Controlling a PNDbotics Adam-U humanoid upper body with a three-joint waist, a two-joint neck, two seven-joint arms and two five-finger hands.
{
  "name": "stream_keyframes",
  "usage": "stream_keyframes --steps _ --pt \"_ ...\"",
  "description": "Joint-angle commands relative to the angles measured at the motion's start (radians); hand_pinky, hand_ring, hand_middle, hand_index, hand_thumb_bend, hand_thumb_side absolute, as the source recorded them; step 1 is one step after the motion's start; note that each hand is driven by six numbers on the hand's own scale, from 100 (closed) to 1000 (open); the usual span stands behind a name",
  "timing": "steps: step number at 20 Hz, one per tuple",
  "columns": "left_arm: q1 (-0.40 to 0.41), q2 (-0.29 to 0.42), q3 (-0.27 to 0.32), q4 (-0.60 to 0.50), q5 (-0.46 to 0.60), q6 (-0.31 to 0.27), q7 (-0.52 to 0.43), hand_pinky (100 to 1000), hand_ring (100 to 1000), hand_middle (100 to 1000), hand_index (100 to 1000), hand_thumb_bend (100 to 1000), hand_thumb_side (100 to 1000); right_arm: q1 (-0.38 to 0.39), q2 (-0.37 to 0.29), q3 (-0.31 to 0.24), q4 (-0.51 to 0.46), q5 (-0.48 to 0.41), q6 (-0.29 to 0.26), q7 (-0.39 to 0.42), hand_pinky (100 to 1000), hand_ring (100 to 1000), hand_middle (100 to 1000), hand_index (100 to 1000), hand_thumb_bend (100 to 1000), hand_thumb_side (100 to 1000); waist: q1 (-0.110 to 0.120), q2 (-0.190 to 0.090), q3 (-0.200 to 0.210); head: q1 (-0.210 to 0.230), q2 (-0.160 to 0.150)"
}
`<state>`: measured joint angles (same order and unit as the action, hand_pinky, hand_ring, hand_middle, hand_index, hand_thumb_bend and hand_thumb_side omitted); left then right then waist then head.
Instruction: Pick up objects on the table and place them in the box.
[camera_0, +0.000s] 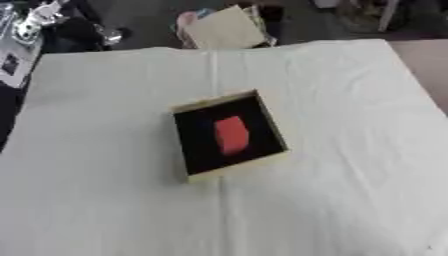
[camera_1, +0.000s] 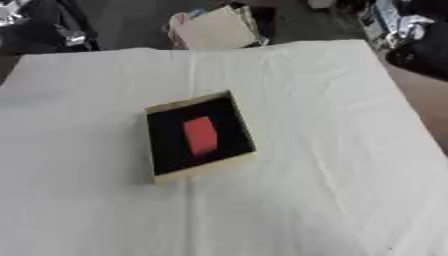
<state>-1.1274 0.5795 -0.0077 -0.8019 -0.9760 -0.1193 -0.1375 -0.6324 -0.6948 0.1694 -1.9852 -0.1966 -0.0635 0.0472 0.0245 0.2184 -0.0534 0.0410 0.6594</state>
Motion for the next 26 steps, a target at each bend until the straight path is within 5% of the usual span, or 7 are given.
stream_keyframes --steps 1,7,26 --pt "-0.035 0.034 0.066 0.132 -0.071 0.072 0.056 823 798 793 867 569 540 -0.008 -0.030 -0.012 -0.015 -0.003 0.010 -0.005 575 631 739 970 100 423 0.000 -0.022 0.003 -0.004 0.003" --pt "-0.036 0.015 0.098 0.261 -0.130 0.121 0.126 823 805 801 868 561 522 -0.011 -0.028 -0.010 -0.015 -0.007 0.017 -0.008 574 629 739 970 100 422 0.001 -0.018 -0.009 -0.001 0.007" --pt "-0.024 0.011 0.090 0.246 -0.141 0.089 0.128 825 806 803 870 548 530 0.006 -0.033 -0.015 -0.015 -0.011 0.014 -0.015 575 635 739 971 100 429 0.002 -0.034 -0.005 -0.002 0.011"
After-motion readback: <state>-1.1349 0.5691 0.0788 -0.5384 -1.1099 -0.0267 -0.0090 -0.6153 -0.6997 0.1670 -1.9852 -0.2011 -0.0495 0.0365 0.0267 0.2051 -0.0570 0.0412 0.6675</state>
